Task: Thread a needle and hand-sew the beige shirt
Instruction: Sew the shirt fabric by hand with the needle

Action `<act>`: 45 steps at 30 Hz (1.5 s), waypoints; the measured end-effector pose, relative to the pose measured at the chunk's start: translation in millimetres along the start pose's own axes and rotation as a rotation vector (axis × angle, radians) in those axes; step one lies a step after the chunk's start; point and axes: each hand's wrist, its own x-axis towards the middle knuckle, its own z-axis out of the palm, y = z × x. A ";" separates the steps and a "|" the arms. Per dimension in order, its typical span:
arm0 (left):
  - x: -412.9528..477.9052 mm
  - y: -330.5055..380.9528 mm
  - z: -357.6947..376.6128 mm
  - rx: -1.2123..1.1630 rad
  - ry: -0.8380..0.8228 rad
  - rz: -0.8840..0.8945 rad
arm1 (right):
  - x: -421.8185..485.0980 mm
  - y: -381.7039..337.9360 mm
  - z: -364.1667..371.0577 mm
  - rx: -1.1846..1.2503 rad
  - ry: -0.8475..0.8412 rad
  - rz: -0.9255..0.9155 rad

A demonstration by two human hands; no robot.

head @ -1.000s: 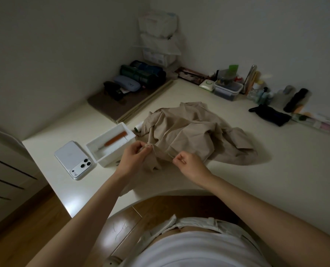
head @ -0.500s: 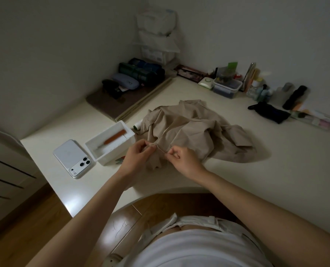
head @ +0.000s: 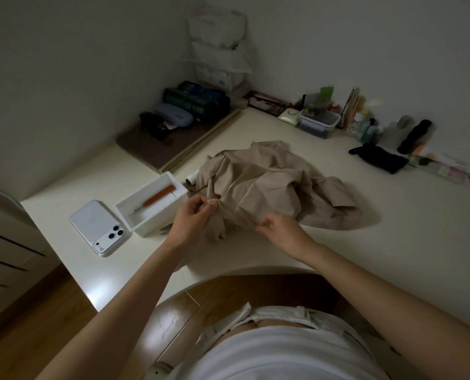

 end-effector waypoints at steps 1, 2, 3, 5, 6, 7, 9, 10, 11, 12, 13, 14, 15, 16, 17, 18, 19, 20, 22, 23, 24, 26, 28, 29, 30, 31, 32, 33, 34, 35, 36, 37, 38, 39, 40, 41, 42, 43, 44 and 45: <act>0.1 0.7 0.6 0.003 -0.002 0.004 | -2.2 -9.1 -1.2 0.063 0.065 -0.041; 0.3 1.2 0.9 0.008 -0.005 0.007 | -3.3 -18.0 -1.1 0.127 0.110 -0.078; 0.6 1.5 1.2 0.015 -0.012 0.010 | -4.8 -26.6 -0.8 0.183 0.137 -0.114; 1.0 2.1 1.9 0.022 -0.036 0.012 | -3.8 -39.4 2.3 0.245 0.147 -0.162; 1.1 2.6 2.4 0.023 -0.050 0.011 | -1.5 -43.8 4.8 0.255 0.141 -0.173; 1.0 3.0 3.0 0.021 -0.062 0.012 | 0.9 -47.8 7.1 0.258 0.131 -0.178; 0.9 3.6 4.0 0.014 -0.081 0.016 | 5.8 -52.5 11.4 0.251 0.122 -0.190; 0.5 3.9 4.0 0.017 -0.086 0.018 | 7.7 -52.9 12.8 0.245 0.126 -0.196; 0.1 3.6 3.7 0.025 -0.084 0.019 | 8.6 -52.7 13.1 0.244 0.128 -0.197; 0.1 2.8 2.8 0.032 -0.075 0.017 | 9.4 -51.1 13.5 0.240 0.125 -0.192; 0.4 1.4 1.0 0.031 -0.061 0.012 | 8.7 -49.1 12.9 0.236 0.117 -0.188; 0.9 0.0 -1.2 0.024 -0.047 0.007 | 7.8 -45.6 12.9 0.224 0.106 -0.178; 1.5 -1.1 -3.2 0.016 -0.034 0.005 | 6.5 -41.4 12.9 0.207 0.089 -0.165; 2.2 -2.1 -5.2 0.020 -0.026 0.006 | 5.2 -36.5 13.5 0.185 0.068 -0.145; 2.5 -2.8 -6.6 0.037 -0.024 0.008 | 3.8 -31.6 14.3 0.166 0.045 -0.124; 2.8 -3.3 -7.5 0.053 -0.028 0.013 | 2.5 -26.9 15.2 0.157 0.024 -0.104; 3.1 -3.9 -7.7 0.057 -0.036 0.017 | 1.2 -23.3 15.9 0.153 0.008 -0.088; 2.9 -4.5 -7.3 0.051 -0.047 0.018 | -0.1 -20.3 16.1 0.152 -0.005 -0.077; 2.4 -5.8 -5.8 0.052 -0.069 0.014 | -2.5 -18.4 15.0 0.145 -0.031 -0.067; 2.0 -6.5 -5.1 0.060 -0.074 0.013 | -3.8 -18.1 14.0 0.145 -0.036 -0.071; 1.8 -6.9 -4.4 0.062 -0.076 0.015 | -4.7 -18.6 12.5 0.155 -0.024 -0.078; 1.3 -6.3 -3.3 0.044 -0.090 0.014 | -5.7 -20.8 9.3 0.200 0.033 -0.086; 1.3 -5.3 -3.2 0.042 -0.145 0.013 | -3.6 -25.3 5.2 0.266 0.073 -0.096; -0.1 -5.6 -3.0 0.049 -0.180 0.011 | -2.3 -27.1 4.6 0.277 0.062 -0.091; -1.6 -5.8 -2.8 0.061 -0.211 0.011 | -1.0 -29.1 4.4 0.263 0.034 -0.089; -2.4 -6.9 -2.9 0.080 -0.233 0.017 | -0.3 -31.6 4.6 0.238 -0.006 -0.088; -3.1 -7.8 -3.4 0.096 -0.244 0.026 | 1.1 -31.6 6.0 0.217 -0.038 -0.086; -3.7 -9.0 -4.3 0.108 -0.253 0.036 | 2.0 -31.1 7.3 0.202 -0.055 -0.083; -4.3 -10.2 -6.1 0.111 -0.266 0.046 | 2.5 -30.1 7.5 0.195 -0.048 -0.088; -5.0 -12.2 -8.9 0.122 -0.281 0.057 | 2.7 -28.2 6.8 0.180 -0.038 -0.080; -5.0 -14.8 -12.3 0.149 -0.294 0.063 | 2.3 -26.4 5.3 0.172 -0.030 -0.064; -4.9 -18.3 -16.1 0.190 -0.303 0.060 | 1.2 -24.7 2.5 0.155 -0.024 -0.054; -5.7 -23.0 -19.2 0.229 -0.306 0.044 | -0.4 -22.5 -1.0 0.135 -0.029 -0.047; -6.7 -27.8 -21.3 0.258 -0.305 0.021 | -1.1 -19.3 -4.0 0.116 -0.030 -0.038; -8.0 -32.5 -22.5 0.276 -0.303 0.003 | -1.6 -15.5 -6.7 0.100 -0.034 -0.028; -8.5 -36.4 -23.2 0.313 -0.300 0.002 | -1.2 -11.5 -8.8 0.083 -0.039 -0.018; -8.6 -40.2 -23.6 0.381 -0.300 0.017 | -0.5 -7.0 -10.0 0.067 -0.042 -0.004; -7.7 -44.3 -24.0 0.473 -0.307 0.031 | 0.4 -2.4 -10.5 0.050 -0.044 0.011; -5.2 -48.9 -25.0 0.574 -0.327 0.032 | 0.8 1.6 -10.8 0.032 -0.051 0.023; -3.1 -52.7 -26.6 0.682 -0.361 0.021 | 0.7 5.5 -10.7 0.014 -0.062 0.030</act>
